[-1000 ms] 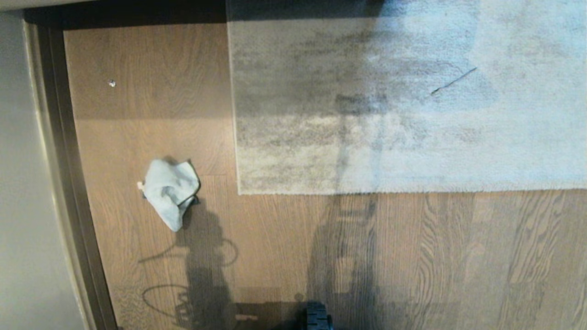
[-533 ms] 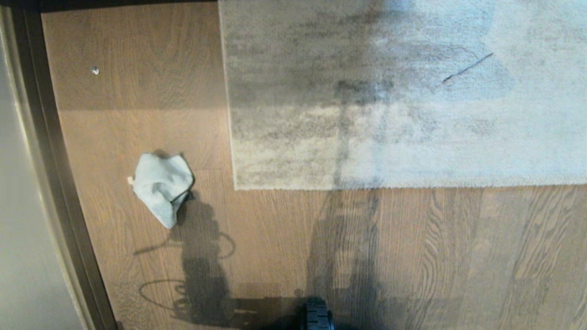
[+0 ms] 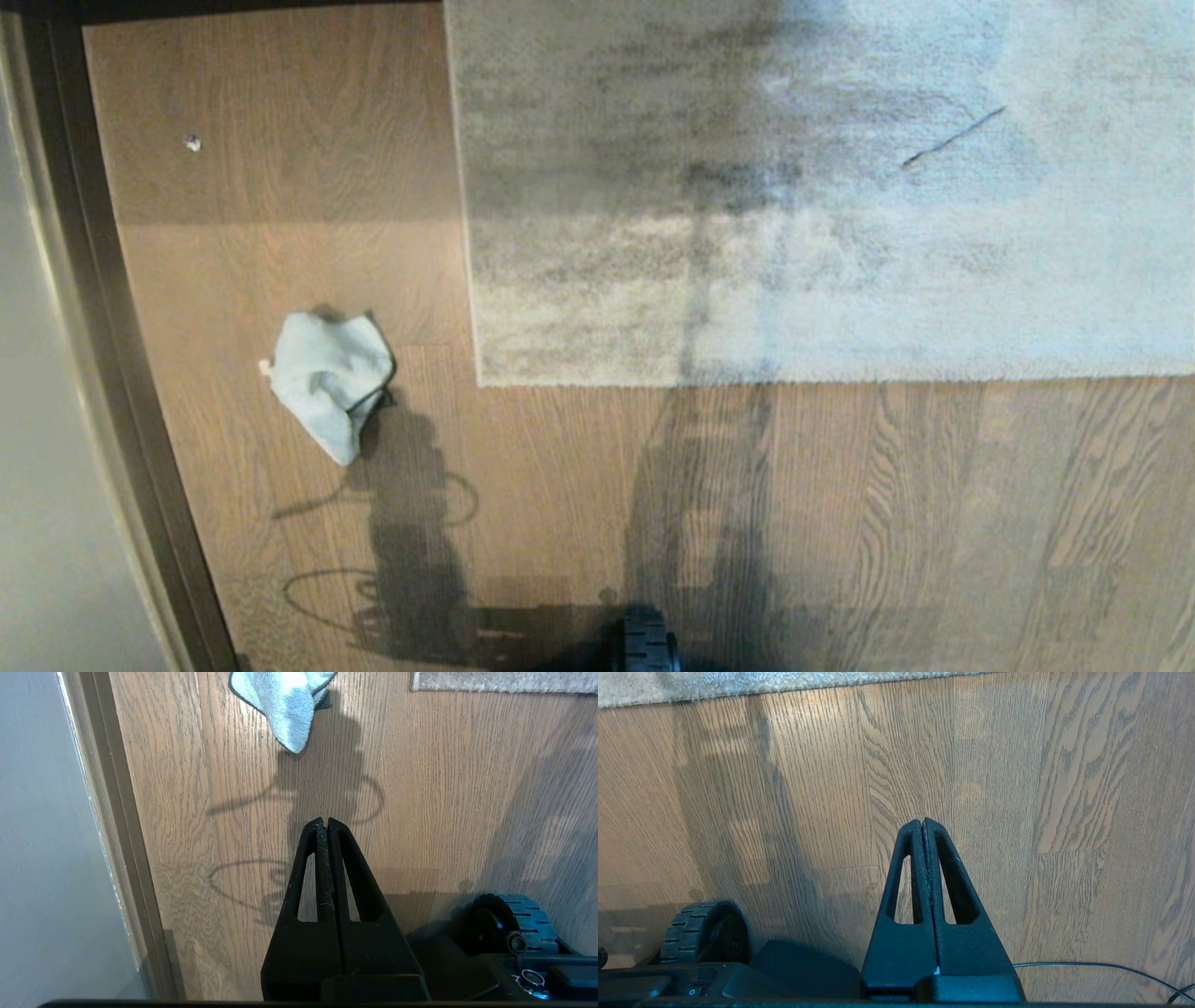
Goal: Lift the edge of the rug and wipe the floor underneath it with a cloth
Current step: Pick up the rag
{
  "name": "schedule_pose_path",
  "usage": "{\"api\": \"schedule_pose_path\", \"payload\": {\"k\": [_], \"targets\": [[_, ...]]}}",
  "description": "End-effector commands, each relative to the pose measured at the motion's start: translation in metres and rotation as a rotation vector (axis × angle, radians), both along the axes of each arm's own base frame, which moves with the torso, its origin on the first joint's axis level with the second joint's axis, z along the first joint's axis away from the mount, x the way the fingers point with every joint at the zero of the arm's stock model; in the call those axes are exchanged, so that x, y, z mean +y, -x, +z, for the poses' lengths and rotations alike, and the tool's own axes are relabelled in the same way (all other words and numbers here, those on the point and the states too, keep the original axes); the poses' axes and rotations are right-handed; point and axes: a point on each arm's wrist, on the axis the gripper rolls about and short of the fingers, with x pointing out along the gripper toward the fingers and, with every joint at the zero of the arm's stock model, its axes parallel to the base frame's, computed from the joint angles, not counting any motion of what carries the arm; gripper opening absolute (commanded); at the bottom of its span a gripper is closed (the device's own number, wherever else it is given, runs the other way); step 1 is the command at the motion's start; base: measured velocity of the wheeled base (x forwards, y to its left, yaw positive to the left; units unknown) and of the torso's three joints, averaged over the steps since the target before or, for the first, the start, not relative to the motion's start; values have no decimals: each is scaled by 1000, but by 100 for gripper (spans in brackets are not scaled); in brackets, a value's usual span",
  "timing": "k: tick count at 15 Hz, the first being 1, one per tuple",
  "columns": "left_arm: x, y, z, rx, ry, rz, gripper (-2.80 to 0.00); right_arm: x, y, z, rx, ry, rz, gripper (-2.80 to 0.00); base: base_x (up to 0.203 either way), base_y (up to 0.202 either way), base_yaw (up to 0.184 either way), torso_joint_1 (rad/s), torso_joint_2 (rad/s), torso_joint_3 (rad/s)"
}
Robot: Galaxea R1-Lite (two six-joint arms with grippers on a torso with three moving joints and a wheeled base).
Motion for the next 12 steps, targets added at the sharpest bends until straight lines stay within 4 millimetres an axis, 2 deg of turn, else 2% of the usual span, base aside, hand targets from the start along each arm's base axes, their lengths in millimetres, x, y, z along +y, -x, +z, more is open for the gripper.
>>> {"api": "schedule_pose_path", "payload": {"k": [1, 12], "targets": [[0, 0, 0, 0, 0, 0, -280, 0, 0, 0, -1, -1, 0, -280, 0, 0, 0, 0, 0, 0], [0, 0, 0, 0, 0, 0, -280, 0, 0, 0, -1, -1, 0, -280, 0, 0, 0, 0, 0, 0]]}}
